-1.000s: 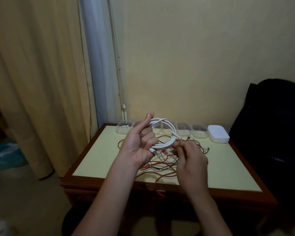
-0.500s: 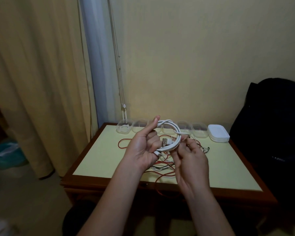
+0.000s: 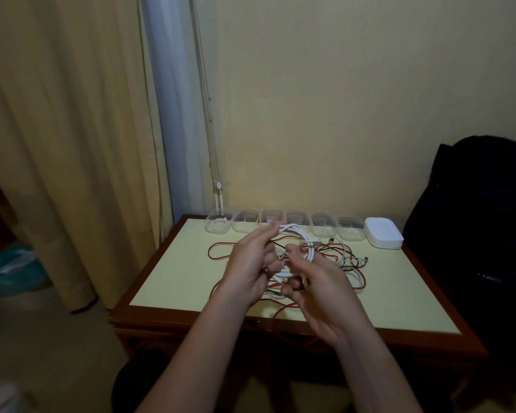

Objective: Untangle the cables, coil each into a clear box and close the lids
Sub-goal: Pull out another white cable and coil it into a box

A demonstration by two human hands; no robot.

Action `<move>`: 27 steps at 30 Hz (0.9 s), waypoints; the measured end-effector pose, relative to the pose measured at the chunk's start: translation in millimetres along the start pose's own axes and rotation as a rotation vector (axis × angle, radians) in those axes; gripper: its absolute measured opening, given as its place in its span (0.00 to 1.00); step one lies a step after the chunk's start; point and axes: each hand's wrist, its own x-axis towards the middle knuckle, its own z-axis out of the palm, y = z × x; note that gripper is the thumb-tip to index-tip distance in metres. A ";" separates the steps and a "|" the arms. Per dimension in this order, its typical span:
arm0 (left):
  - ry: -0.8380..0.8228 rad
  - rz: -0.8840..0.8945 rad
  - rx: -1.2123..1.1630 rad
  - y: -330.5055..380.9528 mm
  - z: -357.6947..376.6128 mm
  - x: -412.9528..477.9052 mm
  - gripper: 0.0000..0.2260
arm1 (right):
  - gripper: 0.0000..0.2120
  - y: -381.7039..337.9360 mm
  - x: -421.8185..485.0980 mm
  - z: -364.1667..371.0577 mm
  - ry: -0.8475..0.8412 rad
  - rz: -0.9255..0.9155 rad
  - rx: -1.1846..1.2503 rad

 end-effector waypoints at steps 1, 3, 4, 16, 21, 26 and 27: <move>-0.032 -0.036 0.042 1.5 -3.0 -0.2 0.07 | 0.07 0.3 2.6 -5.7 -0.004 0.018 -0.039; -0.097 -0.109 0.116 7.3 -8.8 -1.7 0.12 | 0.07 0.0 7.1 -18.0 -0.042 0.045 -0.129; -0.133 -0.137 0.149 10.1 -10.7 -3.0 0.13 | 0.07 -0.6 8.4 -22.7 -0.064 0.049 -0.182; 0.050 0.098 0.146 19.0 -22.8 7.3 0.10 | 0.12 -10.8 8.6 -39.0 -0.026 -0.291 -0.960; 0.087 0.117 0.045 26.0 -27.4 9.6 0.08 | 0.12 -19.7 -1.6 -50.9 -0.093 -0.330 -0.867; 0.097 0.097 -0.076 23.0 -12.9 6.7 0.06 | 0.11 -16.6 -1.4 -53.9 -0.146 -0.297 -0.690; 0.093 0.079 -0.126 23.4 -10.6 6.0 0.05 | 0.10 -14.5 -1.0 -53.3 -0.146 -0.291 -0.666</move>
